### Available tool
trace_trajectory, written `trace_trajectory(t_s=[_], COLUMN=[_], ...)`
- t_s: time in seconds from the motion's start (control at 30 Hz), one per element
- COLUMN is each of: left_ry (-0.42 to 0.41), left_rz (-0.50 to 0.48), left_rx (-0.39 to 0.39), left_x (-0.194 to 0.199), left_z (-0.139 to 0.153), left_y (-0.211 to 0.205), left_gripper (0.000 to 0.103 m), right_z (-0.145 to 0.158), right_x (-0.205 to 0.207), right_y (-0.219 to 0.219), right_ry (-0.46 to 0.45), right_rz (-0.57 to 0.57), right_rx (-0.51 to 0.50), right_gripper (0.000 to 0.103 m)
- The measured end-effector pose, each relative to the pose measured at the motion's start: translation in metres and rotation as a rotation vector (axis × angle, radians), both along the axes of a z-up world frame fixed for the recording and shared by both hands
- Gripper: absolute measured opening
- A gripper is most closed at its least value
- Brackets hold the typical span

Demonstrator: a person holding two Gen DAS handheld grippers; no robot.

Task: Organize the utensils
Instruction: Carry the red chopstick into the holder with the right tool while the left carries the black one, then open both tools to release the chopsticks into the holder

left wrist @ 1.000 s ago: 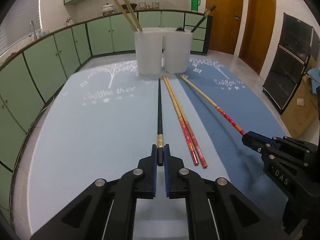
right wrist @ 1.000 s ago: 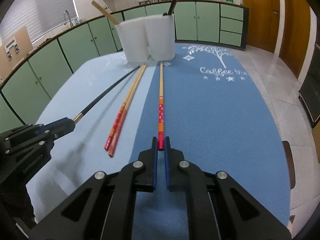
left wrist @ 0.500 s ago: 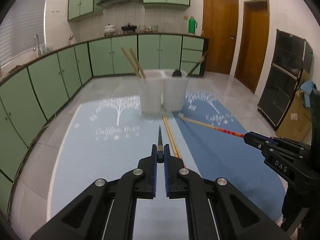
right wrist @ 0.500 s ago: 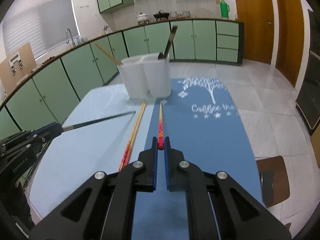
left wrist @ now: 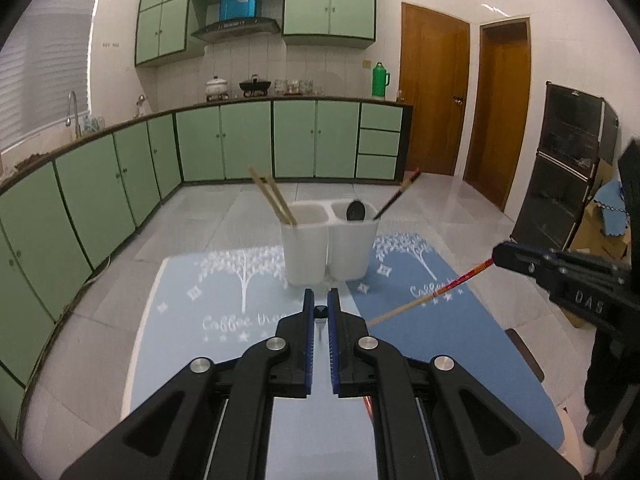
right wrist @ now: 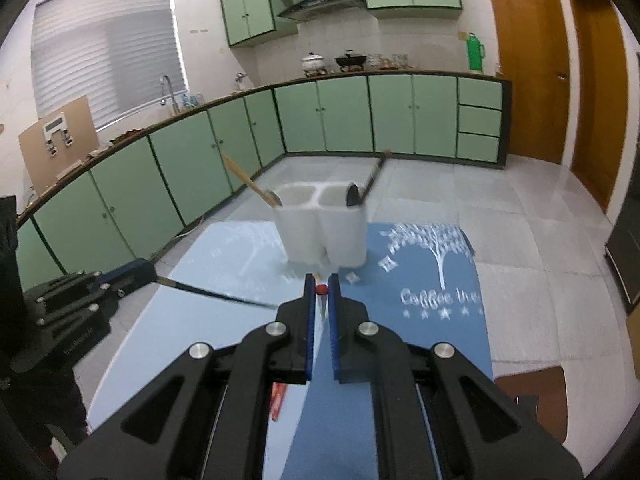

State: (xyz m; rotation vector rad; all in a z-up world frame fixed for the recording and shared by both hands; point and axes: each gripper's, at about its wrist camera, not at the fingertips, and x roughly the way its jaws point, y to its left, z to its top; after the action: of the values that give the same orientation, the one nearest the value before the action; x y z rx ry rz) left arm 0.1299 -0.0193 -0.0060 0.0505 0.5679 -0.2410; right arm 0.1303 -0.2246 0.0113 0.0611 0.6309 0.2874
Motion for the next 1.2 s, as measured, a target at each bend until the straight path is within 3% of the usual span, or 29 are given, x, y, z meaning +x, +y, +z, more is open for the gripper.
trace_trajectory(t_s=[0.4,0.77,0.97,1.2], left_ry=[-0.058,-0.263,-0.271,-0.2], left_rz=[-0.042,-0.037,-0.016,0.004], left_rx=[-0.018,-0.078,-0.073,-0.067], left_x=[0.027,0.051,0.091,0.14], left_z=[0.033,0.108,0.108,0.071], left_y=[-0.004,-0.002,-0.011,-0.02], left_gripper=[0.006,0.006,0.006,0.006], right_z=[0.061,0.133,0.126,0.093], right_x=[0.047,0.074,0.116,0.16], right_y=[0.005,-0.009,-0.001,0.004], right_ry=[-0.027,-0.181,-0.177,-0.105], right_rz=[0.069,0.039,0.008,-0.003], right_rx=[-0.005,-0.011,-0.047,-0.034], right_gripper=[0.005,0.005,0.005,0.005])
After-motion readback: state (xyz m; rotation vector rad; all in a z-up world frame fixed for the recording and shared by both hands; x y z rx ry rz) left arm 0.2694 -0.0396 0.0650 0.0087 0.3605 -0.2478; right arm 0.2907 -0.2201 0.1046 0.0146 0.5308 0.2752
